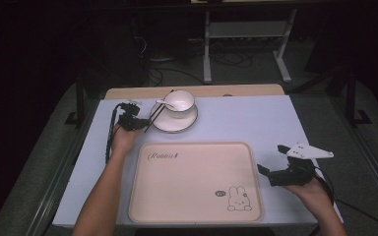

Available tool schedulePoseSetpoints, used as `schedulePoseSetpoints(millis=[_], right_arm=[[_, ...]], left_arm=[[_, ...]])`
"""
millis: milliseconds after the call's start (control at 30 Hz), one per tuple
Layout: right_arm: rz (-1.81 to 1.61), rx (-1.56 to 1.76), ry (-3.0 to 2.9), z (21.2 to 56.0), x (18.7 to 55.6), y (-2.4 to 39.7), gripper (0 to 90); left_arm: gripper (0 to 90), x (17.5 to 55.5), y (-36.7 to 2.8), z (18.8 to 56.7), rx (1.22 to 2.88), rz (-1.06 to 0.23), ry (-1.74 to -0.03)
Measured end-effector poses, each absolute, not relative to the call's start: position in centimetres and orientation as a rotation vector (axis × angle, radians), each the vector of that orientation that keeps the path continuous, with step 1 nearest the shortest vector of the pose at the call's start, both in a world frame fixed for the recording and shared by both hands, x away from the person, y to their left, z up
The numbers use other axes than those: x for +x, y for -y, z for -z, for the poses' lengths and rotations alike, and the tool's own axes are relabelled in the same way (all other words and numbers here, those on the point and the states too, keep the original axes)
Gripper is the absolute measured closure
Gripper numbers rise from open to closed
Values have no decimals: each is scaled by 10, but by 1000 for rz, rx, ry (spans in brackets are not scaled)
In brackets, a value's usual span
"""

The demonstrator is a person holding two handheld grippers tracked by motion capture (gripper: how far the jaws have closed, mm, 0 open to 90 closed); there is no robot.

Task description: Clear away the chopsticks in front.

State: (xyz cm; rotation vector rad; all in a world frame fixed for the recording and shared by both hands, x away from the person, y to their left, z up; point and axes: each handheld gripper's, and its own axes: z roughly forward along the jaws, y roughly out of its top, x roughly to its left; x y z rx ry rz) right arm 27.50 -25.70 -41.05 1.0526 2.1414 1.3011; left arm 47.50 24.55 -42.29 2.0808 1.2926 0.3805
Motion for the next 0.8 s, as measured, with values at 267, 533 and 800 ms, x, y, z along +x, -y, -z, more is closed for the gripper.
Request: schedulePoseSetpoints(millis=[267,533,800], right_arm=[[-1296,1053,-2142,411,274,258,0],[-1297,1054,-2140,410,274,258,0],[-1295,1056,-2139,411,274,258,0]], left_arm=[[861,468,-257,413,2042,-393,-1292],[861,451,-275,401,2032,-414,-1285],[861,423,-294,395,2035,-426,-1273]])
